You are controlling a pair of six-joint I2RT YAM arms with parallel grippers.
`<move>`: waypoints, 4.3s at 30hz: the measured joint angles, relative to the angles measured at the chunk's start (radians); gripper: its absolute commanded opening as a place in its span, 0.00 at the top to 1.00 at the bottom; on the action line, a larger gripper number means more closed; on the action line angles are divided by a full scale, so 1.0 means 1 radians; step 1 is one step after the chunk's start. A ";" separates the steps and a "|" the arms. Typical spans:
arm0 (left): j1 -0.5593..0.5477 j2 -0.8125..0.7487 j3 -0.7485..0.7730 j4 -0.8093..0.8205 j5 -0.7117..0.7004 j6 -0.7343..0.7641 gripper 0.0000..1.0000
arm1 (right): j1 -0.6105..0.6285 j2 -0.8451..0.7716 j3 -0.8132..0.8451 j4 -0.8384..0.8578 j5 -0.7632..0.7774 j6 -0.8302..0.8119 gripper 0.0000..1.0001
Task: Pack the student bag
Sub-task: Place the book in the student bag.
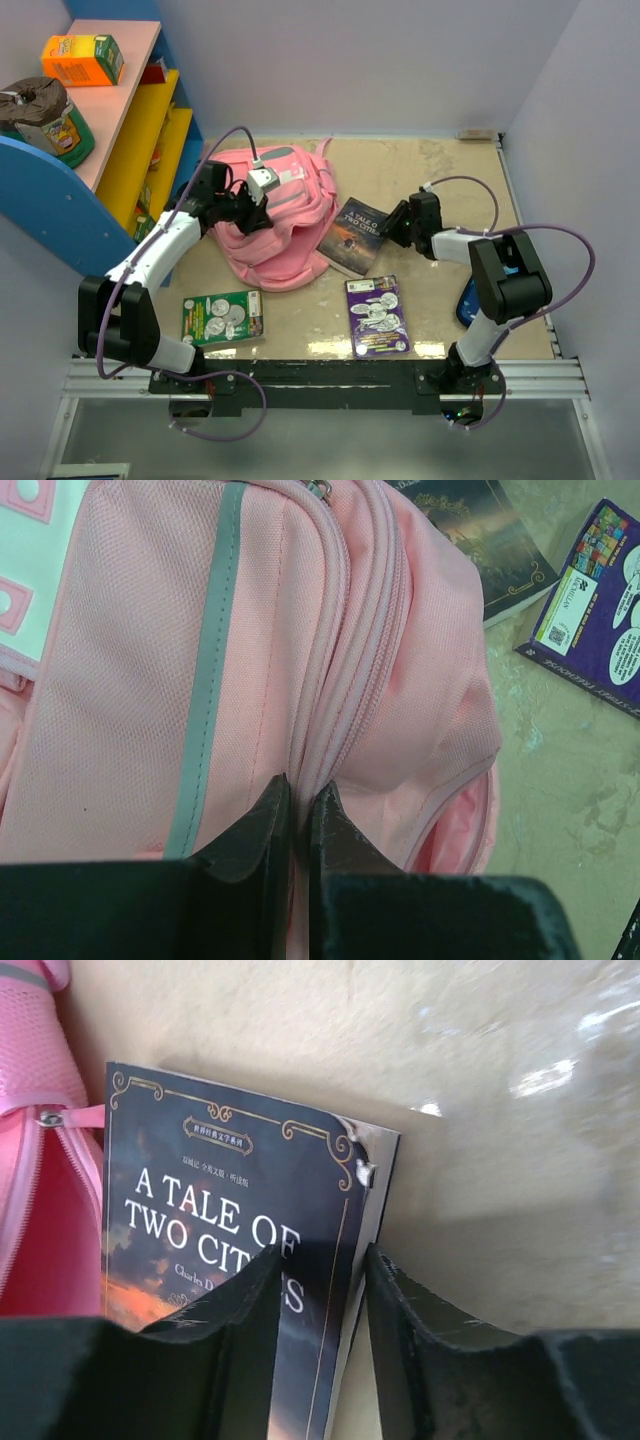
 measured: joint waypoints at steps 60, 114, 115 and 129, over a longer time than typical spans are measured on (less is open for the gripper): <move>0.027 0.005 0.000 -0.061 -0.014 0.025 1.00 | 0.502 0.048 0.028 0.075 -0.011 0.317 0.71; 0.031 0.130 0.225 -0.210 0.422 -0.108 1.00 | 0.509 -0.269 0.202 -0.430 0.304 -0.003 0.01; 0.024 0.129 0.227 -0.217 0.441 -0.105 1.00 | 0.512 -0.320 0.170 -0.470 0.318 -0.014 0.01; 0.006 0.128 0.226 -0.265 0.421 -0.078 1.00 | 0.496 -0.679 -0.151 -0.742 0.433 0.129 0.01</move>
